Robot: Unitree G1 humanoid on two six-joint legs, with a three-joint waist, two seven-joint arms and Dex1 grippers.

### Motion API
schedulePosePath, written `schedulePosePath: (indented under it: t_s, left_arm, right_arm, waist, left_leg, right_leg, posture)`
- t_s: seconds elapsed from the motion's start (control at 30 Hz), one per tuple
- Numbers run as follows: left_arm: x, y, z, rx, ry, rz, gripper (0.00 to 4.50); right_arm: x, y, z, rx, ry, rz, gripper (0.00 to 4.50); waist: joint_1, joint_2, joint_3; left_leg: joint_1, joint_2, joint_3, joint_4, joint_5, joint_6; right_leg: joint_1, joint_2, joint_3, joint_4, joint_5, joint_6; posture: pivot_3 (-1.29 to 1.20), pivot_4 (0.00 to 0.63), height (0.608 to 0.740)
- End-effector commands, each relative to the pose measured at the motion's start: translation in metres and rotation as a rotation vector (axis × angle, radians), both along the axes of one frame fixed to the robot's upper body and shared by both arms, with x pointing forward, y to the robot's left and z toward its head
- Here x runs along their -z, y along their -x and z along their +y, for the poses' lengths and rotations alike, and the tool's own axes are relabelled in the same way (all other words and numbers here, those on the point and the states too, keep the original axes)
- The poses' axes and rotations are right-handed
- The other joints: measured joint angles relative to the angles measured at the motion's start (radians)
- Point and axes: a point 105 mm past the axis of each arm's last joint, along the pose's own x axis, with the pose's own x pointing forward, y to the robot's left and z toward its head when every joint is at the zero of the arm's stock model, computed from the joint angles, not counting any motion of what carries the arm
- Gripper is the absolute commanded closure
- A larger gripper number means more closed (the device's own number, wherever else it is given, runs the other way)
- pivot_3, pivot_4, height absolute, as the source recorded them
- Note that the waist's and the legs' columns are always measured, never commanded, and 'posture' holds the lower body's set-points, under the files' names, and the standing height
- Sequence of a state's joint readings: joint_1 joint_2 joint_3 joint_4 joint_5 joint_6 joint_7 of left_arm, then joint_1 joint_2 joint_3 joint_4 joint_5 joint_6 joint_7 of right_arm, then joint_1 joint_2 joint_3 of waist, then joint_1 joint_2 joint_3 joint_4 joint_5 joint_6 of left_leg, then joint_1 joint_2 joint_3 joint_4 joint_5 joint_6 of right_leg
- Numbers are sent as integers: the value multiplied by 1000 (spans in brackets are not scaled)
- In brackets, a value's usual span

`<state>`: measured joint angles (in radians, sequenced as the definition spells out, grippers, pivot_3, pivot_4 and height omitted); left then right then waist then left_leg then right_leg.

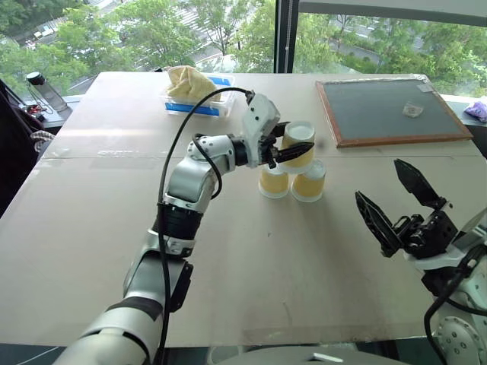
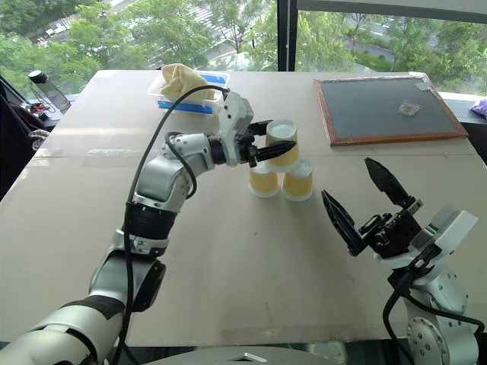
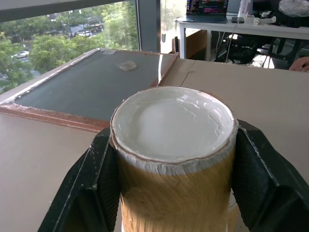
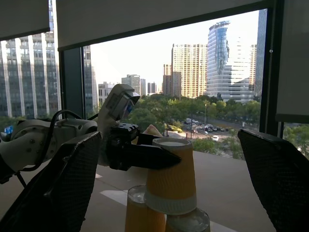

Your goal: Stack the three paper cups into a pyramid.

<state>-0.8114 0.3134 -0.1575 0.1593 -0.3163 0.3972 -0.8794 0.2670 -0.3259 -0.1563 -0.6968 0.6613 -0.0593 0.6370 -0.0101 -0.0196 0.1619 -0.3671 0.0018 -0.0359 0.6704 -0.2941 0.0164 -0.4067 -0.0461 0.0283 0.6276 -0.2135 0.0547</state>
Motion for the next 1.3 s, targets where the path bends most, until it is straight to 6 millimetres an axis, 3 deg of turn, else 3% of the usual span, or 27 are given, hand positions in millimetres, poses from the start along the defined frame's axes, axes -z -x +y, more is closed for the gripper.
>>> schedulePosePath:
  t_s: [0.03, 0.13, 0.17, 0.2, 0.23, 0.3, 0.5, 0.6, 0.73, 0.83, 0.9, 0.93, 1.0, 1.2, 1.3]
  left_arm:
    - [-10, 6, -2, 12, 17, -49, 2078]
    - [-9, 6, -1, 10, 24, -43, 2078]
    - [-8, 6, -1, 9, 25, -42, 1578]
    - [-8, 7, 0, 8, 25, -43, 1578]
    - [-8, 7, 0, 7, 25, -45, 947]
    - [-11, 8, 0, 8, 35, -53, 105]
    - [-33, 17, -1, 33, 116, -117, 31]
    - [-56, 29, 3, 69, 220, -192, 31]
    - [-77, 45, 25, 51, 317, -242, 31]
    - [-73, 53, 42, 15, 323, -207, 31]
    - [-50, 62, 67, -66, 269, -145, 31]
    - [-26, 70, 86, -138, 198, -96, 31]
    - [5, 89, 106, -214, 111, -11, 31]
    - [87, 130, 134, -404, -126, 152, 31]
    - [109, 139, 142, -486, -123, 199, 31]
  right_arm:
    - [-3, 5, 3, -36, 9, -18, 0]
    - [3, 7, 4, -56, 49, -7, 0]
    - [6, 7, 3, -55, 61, -3, 0]
    - [7, 7, 3, -55, 66, 2, 0]
    - [8, 6, 3, -54, 69, 6, 0]
    - [9, 6, 2, -49, 71, 10, 0]
    - [10, 4, 2, -49, 81, 24, 0]
    - [11, 3, 1, -49, 82, 28, 0]
    - [15, 0, -6, -41, 85, 44, 0]
    - [21, -1, -11, -36, 105, 64, 0]
    - [31, -1, -19, -29, 146, 98, 0]
    - [41, -1, -26, -36, 192, 137, 0]
    - [55, 1, -38, -48, 256, 194, 0]
    - [91, 2, -59, -83, 380, 362, 0]
    - [105, -3, -66, -86, 401, 421, 0]
  waist:
    - [0, 0, 0]
    - [0, 0, 0]
    - [0, 0, 0]
    - [0, 0, 0]
    - [0, 0, 0]
    - [0, 0, 0]
    - [0, 0, 0]
    - [0, 0, 0]
    - [-1, 0, 0]
    - [-3, 0, 0]
    - [-7, 1, -1]
    - [-7, 1, 0]
    - [-19, 3, -1]
    - [8, -1, 0]
    - [17, -1, 0]
  left_leg:
    - [0, 0, 0, 0, 0, 0]
    - [0, 0, 0, 0, 0, 0]
    - [0, 0, 0, 0, 0, 0]
    - [0, 0, 0, 0, 0, 0]
    - [0, 0, 0, 0, 0, 0]
    - [0, 0, 0, 0, 0, 0]
    - [0, 0, 0, 0, 0, 0]
    - [0, 0, 0, 0, 0, 0]
    - [0, 0, 0, 0, 0, 0]
    - [2, 1, -1, 0, 0, 0]
    - [3, 1, -1, 0, 0, 0]
    - [3, 1, 0, -1, 0, 0]
    - [6, 3, 2, -2, 0, 0]
    - [4, 2, 1, -1, -1, 1]
    - [7, 2, 2, 0, 0, 1]
  right_leg:
    - [0, 0, 0, 0, 0, 0]
    - [0, 0, 0, 0, 0, 0]
    - [0, 0, 0, 0, 0, 0]
    - [0, 0, 0, 0, 0, 0]
    - [0, 0, 0, 0, 0, 0]
    - [0, 0, 0, 0, 0, 0]
    - [0, 0, 0, 0, 0, 0]
    - [0, 0, 0, 0, 0, 0]
    - [0, 0, 0, 0, 0, 0]
    - [0, 0, 2, 0, 0, 0]
    - [0, 0, 3, 1, 0, 0]
    - [0, 0, 4, 1, 0, 0]
    - [0, 0, 8, 0, 0, 0]
    - [0, -2, 11, -1, -3, -3]
    - [2, -2, 11, -1, -5, 1]
  posture:
    - [0, 150, 740]
    - [0, 150, 740]
    - [0, 150, 740]
    - [0, 150, 740]
    - [0, 150, 740]
    - [0, 150, 740]
    - [0, 150, 740]
    - [0, 150, 740]
    - [0, 150, 740]
    - [0, 150, 740]
    - [0, 150, 740]
    - [0, 150, 740]
    - [0, 150, 740]
    - [0, 150, 740]
    - [0, 150, 740]
